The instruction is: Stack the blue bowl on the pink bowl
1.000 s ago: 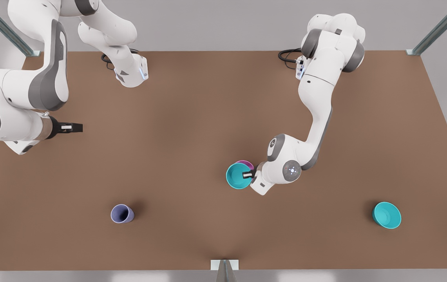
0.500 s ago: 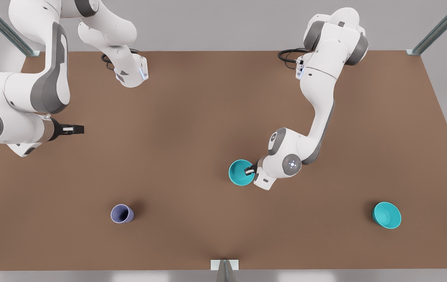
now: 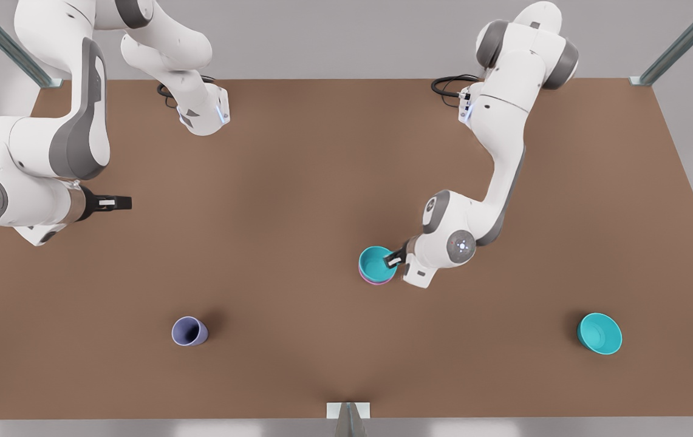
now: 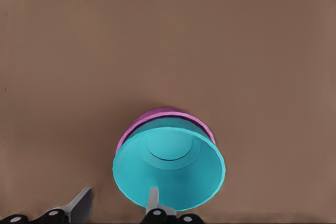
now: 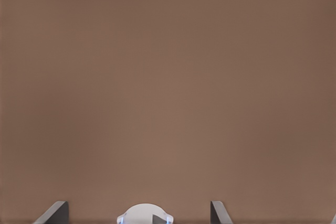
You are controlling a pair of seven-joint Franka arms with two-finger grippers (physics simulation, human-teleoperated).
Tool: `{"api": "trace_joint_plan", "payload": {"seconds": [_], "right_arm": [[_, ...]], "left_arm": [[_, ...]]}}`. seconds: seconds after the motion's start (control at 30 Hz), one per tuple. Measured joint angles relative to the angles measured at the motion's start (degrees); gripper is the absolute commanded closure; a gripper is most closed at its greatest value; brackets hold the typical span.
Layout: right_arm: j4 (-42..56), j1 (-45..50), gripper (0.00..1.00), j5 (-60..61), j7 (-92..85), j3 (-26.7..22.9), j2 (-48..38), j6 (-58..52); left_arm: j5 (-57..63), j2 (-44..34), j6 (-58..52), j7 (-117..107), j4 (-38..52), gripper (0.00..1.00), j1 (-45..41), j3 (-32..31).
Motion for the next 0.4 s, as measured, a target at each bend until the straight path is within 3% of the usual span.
{"api": "trace_joint_plan", "payload": {"seconds": [0.1,0.17,0.2,0.27,0.33,0.4], "right_arm": [[0.0,0.0,0.0,0.03,-0.01,0.0,0.01,0.01],[0.06,0.0,0.0,0.04,-0.01,0.0,0.0,0.02],[0.1,0.0,0.0,0.04,-0.02,0.0,0.0,0.02],[0.15,0.0,0.0,0.04,-0.02,0.0,-0.02,0.02],[0.17,0.01,0.0,0.04,-0.03,-0.01,-0.02,0.03],[0.18,0.01,0.0,0.04,-0.04,-0.01,-0.05,0.03]], "left_arm": [[4.24,-7.06,-16.12,3.71,14.01,0.0,0.73,19.21],[8.55,-8.95,-24.8,8.15,20.46,0.0,1.76,25.53],[10.57,-10.44,-27.72,10.14,21.61,0.0,4.7,22.53],[15.9,-15.99,-30.88,12.96,18.2,0.0,15.26,5.37],[19.23,-18.87,-32.61,15.52,15.24,0.0,18.36,-0.08],[21.02,-19.33,-33.92,17.81,14.76,0.0,19.24,-1.51]]}}
